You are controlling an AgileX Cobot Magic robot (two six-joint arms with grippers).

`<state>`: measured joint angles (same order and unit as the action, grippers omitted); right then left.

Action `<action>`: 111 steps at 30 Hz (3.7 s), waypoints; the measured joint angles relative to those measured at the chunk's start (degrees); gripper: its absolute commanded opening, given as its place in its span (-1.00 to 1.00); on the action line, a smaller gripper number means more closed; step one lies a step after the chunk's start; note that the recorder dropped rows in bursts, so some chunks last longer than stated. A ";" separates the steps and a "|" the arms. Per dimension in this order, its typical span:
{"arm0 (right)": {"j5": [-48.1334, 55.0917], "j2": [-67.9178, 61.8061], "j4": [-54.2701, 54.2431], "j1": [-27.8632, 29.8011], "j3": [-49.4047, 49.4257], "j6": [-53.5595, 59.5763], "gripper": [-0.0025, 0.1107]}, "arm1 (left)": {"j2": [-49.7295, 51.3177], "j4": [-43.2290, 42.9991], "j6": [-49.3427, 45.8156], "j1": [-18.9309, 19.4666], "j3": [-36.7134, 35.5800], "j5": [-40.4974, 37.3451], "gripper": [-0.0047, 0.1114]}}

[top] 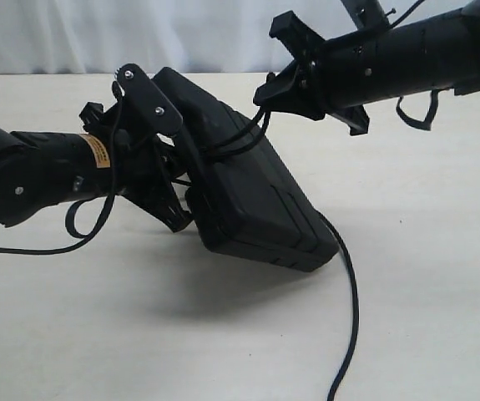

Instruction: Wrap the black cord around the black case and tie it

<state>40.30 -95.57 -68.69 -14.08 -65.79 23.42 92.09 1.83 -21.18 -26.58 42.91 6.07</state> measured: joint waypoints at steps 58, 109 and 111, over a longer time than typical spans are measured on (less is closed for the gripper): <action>-7.29 -0.98 -12.69 -6.70 0.00 12.63 -0.88 | -0.64 -7.73 6.61 -2.17 0.00 15.65 -0.67; -9.02 -0.98 -10.58 -6.70 0.00 12.74 -0.88 | -1.45 -11.24 14.40 -2.81 -1.41 15.99 -0.20; -9.02 -0.98 -10.58 -6.70 0.00 12.74 -0.88 | -1.45 -9.44 13.13 -2.81 -1.41 16.27 -0.20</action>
<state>31.28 -96.56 -79.27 -20.77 -65.79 36.15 90.64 -7.61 -8.06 -29.39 41.50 22.34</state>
